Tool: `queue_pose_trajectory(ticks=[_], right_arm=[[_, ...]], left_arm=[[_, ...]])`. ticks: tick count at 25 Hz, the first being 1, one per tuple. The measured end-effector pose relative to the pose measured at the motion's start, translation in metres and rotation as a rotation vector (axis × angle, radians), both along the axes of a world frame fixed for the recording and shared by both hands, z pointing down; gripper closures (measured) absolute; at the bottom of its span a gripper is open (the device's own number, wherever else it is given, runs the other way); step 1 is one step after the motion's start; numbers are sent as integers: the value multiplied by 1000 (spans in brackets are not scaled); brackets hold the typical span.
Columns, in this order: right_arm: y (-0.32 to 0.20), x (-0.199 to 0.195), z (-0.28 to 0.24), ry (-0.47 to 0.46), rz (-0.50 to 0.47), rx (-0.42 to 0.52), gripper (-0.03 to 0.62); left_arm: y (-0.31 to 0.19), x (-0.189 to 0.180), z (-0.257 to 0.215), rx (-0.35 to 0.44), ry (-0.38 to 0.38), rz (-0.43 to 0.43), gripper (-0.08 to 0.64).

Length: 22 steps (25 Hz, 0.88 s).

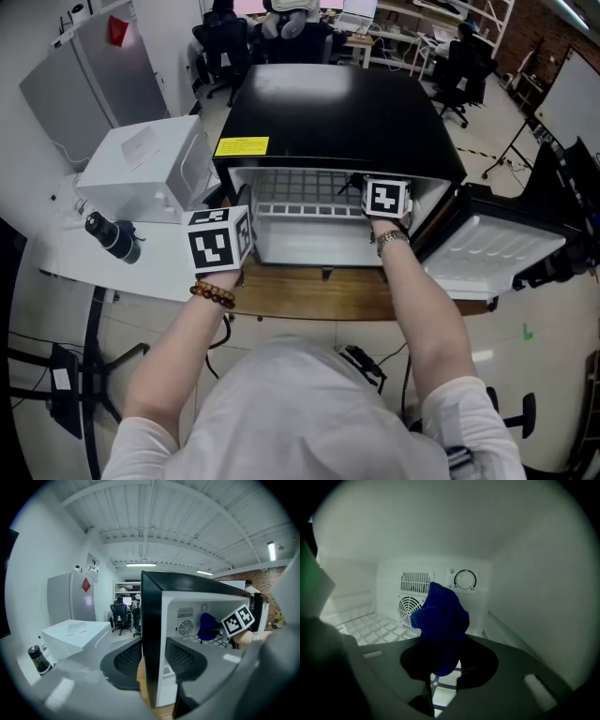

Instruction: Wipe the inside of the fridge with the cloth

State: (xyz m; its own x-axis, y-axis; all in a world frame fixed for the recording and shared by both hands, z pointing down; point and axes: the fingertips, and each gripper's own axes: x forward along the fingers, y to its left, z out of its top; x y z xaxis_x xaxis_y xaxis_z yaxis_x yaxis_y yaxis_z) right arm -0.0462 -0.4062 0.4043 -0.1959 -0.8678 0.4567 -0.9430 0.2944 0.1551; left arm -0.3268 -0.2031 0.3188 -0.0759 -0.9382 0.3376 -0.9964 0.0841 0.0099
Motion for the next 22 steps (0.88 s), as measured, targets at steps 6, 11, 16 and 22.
queue_pose_trajectory(ticks=[6,11,16,22], right_arm=[[1,-2,4,-32,-4,-14,505],[16,-45,-12,-165,-109,5,505],[53,-122,-56,-232,-281,138,503],[104,-206,-67,-303,-451,117,503]], left_arm=[[-1,0,-7,-3,-10,9,411],[-1,1,-6,-1,-19,21,408],[0,1,-15,22,-35,30,400],[-2,2,-22,29,-50,38,400]])
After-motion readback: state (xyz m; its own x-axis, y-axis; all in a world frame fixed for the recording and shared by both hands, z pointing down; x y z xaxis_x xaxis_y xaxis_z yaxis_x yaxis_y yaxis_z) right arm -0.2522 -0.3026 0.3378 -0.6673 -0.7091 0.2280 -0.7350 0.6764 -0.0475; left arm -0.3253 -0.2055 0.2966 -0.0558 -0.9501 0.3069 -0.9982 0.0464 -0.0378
